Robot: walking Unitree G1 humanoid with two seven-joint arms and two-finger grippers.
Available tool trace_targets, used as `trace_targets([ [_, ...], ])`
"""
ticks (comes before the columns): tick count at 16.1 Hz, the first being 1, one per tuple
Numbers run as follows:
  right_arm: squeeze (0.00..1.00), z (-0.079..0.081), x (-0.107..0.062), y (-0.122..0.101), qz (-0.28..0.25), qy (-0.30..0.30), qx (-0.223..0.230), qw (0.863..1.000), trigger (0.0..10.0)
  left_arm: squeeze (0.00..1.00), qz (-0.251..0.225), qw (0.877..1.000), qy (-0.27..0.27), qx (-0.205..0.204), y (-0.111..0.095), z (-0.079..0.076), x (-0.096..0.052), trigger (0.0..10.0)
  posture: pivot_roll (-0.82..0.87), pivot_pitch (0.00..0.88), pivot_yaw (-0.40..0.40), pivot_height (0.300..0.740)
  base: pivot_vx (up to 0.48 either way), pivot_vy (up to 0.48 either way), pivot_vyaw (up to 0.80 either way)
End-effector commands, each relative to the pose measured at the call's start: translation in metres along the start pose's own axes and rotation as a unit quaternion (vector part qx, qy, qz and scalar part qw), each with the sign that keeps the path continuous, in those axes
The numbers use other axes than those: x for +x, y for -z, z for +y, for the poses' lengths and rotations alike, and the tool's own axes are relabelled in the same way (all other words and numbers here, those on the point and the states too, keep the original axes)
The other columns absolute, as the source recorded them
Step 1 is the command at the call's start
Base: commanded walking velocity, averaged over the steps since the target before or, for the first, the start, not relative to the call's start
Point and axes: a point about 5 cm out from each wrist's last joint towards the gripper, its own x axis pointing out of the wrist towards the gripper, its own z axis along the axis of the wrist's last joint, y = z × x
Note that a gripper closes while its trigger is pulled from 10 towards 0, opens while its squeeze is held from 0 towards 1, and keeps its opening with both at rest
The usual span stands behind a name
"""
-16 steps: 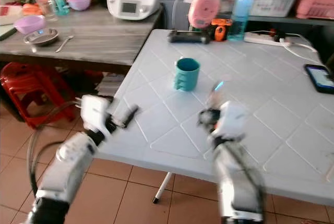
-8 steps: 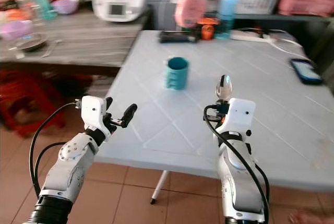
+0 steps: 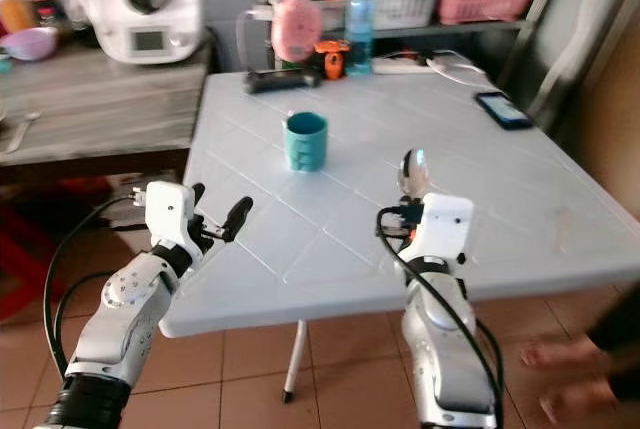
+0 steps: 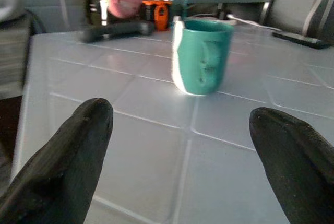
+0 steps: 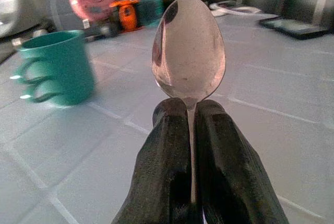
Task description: Setting the table
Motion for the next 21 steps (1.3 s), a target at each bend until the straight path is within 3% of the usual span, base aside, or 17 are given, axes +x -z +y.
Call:
trace_targets([
  [1, 0.00, -0.0009, 0.0001, -0.0045, -0.010, 0.002, -0.001, 1.000, 10.0, 0.00, 0.003, 1.000, 0.002, 0.009, -0.0001, -0.0011, 0.0006, 10.0, -0.03, 0.003, 0.045, 0.740, 0.000, 0.379, 0.00],
  [5, 0.00, -0.0010, 0.0008, -0.0068, -0.018, 0.000, -0.007, 1.000, 10.0, 0.00, 0.001, 1.000, 0.003, 0.010, 0.0004, -0.0026, 0.0017, 10.0, -0.03, 0.002, 0.045, 0.740, 0.000, 0.378, 0.00],
  [14, 0.00, -0.0022, 0.0018, -0.0071, -0.019, 0.004, -0.005, 1.000, 10.0, 0.00, 0.000, 1.000, 0.003, 0.012, 0.0008, -0.0036, 0.0027, 10.0, -0.03, 0.001, 0.045, 0.740, 0.000, 0.380, 0.50],
  [21, 0.00, -0.0032, 0.0023, -0.0063, -0.018, 0.010, -0.005, 1.000, 10.0, 0.00, -0.001, 1.000, 0.004, 0.013, 0.0006, -0.0041, 0.0037, 10.0, -0.04, 0.000, 0.047, 0.740, 0.000, 0.381, 0.00],
])
